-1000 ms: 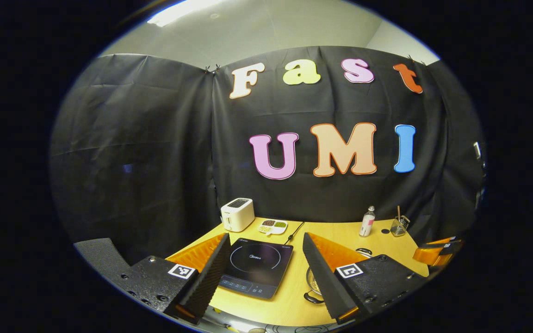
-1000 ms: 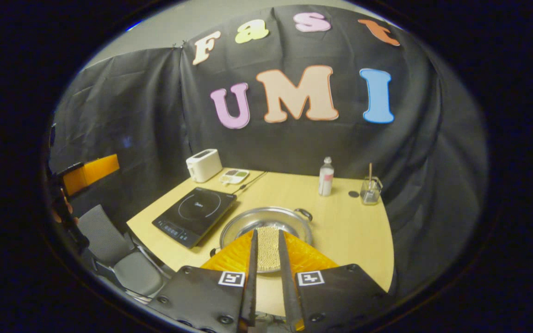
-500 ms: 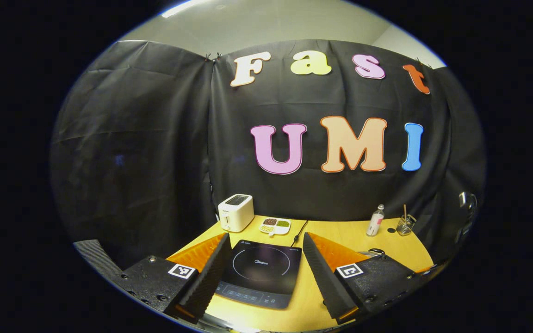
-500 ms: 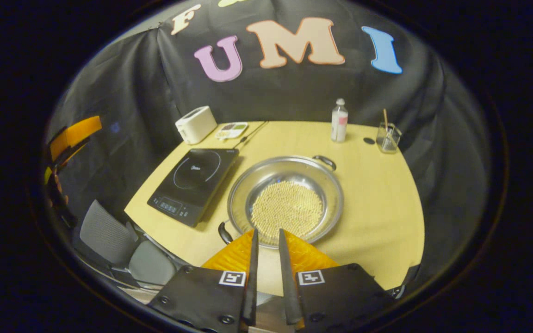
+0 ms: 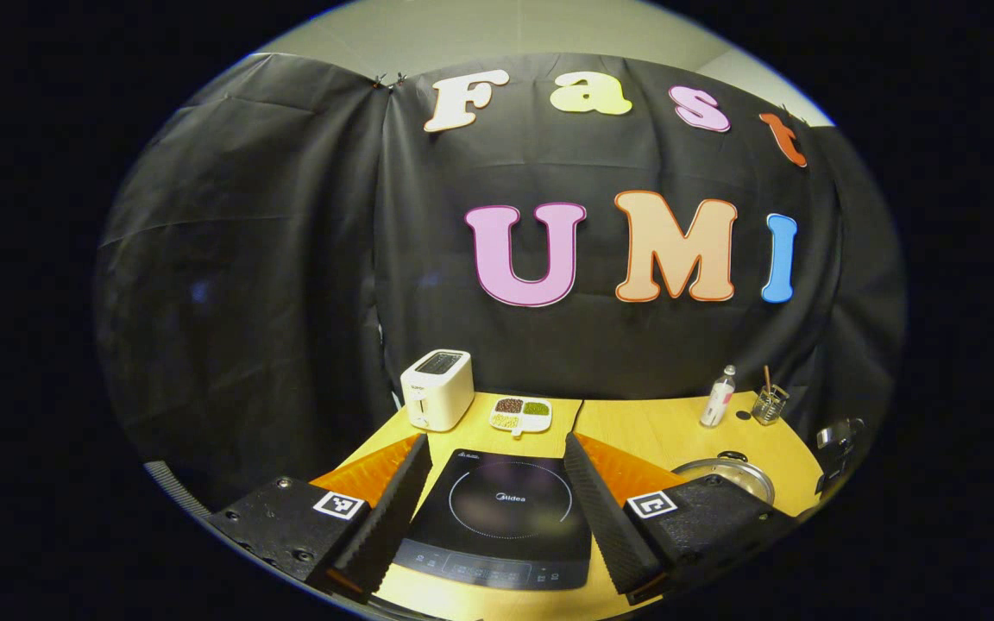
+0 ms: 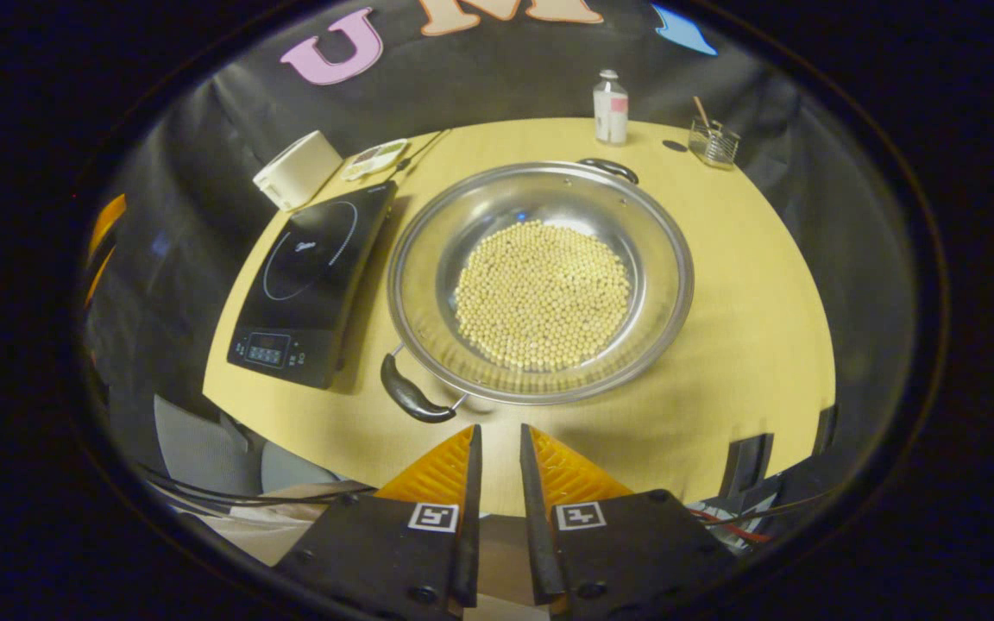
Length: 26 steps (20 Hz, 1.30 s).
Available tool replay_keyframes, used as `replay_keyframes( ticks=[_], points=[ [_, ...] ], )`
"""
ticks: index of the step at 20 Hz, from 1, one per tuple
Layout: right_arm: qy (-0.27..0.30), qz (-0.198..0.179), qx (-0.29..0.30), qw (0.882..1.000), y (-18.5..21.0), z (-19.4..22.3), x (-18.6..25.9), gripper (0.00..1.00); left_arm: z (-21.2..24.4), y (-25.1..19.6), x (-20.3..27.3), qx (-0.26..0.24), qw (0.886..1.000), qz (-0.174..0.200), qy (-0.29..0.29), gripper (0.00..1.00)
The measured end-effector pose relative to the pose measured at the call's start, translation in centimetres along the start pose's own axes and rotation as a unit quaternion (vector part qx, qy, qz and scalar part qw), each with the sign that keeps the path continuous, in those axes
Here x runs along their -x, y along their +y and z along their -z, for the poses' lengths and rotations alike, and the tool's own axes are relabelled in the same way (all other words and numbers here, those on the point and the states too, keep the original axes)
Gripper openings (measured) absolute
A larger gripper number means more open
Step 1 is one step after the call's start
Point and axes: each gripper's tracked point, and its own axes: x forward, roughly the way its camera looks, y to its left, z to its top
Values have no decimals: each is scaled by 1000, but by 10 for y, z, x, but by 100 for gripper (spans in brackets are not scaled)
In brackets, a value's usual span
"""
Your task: First push the handle of the pot to place it horizontally, then grasp the pot with both hands and set it on the induction cooktop.
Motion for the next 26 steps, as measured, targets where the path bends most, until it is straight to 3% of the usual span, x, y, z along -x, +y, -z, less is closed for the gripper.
replay_keyframes(
  ticks=[8, 9, 11, 12, 13, 15, 16, 17, 21, 26],
  points=[
    [6, 56, -47, 997, 2, 9, -33, 27, 8, -4, -36, -5, 999, 53, 12, 95],
    [7, 60, -49, 997, 3, 10, -36, 19, 9, -5, -39, -6, 998, 59, 13, 95],
    [6, 62, -43, 997, 9, 9, -41, 19, 12, -8, -43, -6, 997, 73, 18, 95],
    [4, 68, -39, 997, 11, 7, -42, 27, 14, -10, -43, -5, 996, 82, 22, 95],
    [1, 73, -37, 997, 11, 6, -48, 27, 17, -11, -44, -4, 996, 89, 25, 95],
    [-2, 69, -46, 997, 20, 2, -44, 16, 20, -10, -46, -4, 995, 98, 28, 95],
    [-2, 66, -54, 996, 27, 0, -47, 16, 22, -10, -47, -1, 994, 102, 31, 95],
    [-1, 63, -61, 996, 34, -2, -50, 24, 24, -11, -47, 1, 994, 108, 35, 95],
    [-9, 56, -79, 995, 57, -12, -56, 24, 33, -6, -47, 0, 992, 122, 44, 95],
    [-30, 21, -134, 990, 90, -32, -75, 24, 41, 7, -46, -1, 991, 122, 52, 95]
  ],
)
